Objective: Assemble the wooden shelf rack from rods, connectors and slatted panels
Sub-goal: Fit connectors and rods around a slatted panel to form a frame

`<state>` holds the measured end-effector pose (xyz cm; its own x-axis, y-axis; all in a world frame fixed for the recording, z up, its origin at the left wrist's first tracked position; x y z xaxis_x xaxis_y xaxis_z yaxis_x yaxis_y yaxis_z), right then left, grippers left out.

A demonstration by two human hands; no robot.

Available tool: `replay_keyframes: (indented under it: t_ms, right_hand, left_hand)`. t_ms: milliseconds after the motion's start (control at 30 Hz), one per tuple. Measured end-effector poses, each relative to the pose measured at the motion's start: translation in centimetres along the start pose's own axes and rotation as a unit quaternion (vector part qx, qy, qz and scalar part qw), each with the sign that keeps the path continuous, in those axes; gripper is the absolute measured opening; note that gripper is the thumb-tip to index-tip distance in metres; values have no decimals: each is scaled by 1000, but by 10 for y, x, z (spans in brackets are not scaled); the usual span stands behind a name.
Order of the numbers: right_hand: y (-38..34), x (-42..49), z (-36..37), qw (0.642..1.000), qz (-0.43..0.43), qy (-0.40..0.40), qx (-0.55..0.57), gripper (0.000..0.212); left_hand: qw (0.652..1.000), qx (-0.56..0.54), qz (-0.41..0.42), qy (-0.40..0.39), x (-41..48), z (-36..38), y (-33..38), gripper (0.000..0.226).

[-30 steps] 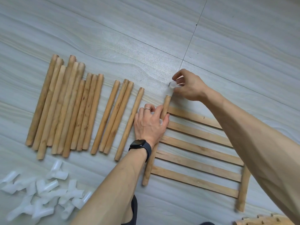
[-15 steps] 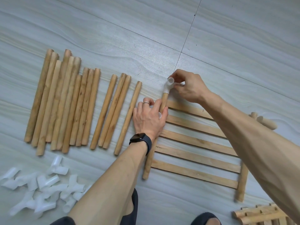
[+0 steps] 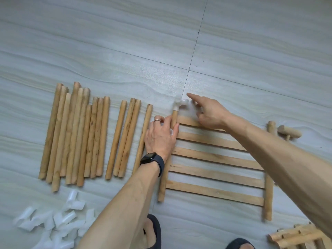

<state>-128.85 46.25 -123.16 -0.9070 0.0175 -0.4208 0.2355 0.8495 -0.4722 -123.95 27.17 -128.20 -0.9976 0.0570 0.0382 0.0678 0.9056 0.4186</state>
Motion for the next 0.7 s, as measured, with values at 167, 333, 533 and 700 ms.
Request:
replay_keyframes:
  t_ms: [167,333,533,700]
  right_hand:
    - [42,-63,-26,997,65,31,9,53]
    - [37,-120,-15,917,166,87,352,28]
    - [35,-136,-1,762,219,108,600,32]
    - [51,-140,-1,728,220,185,622,12]
  left_hand:
    - [994,-93,-63,-8,22,-27,14,41]
    - [888,-378,-215,-152,37,-38,83,43]
    - [812,-426,-278,-286,23,-28,129,51]
    - [825,-428,-234,-286,5,-15,147,68]
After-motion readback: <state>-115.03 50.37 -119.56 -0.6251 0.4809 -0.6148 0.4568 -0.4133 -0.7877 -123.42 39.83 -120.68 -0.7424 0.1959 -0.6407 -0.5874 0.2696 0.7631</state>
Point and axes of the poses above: each hand's wrist, its own x-axis towards the middle knuckle, its own z-axis out of the palm, y = z × x, the point moved 1 cm from there along x, towards the middle knuckle, and after that the axes turned 10 degrees about y, right-handed, at the moved point
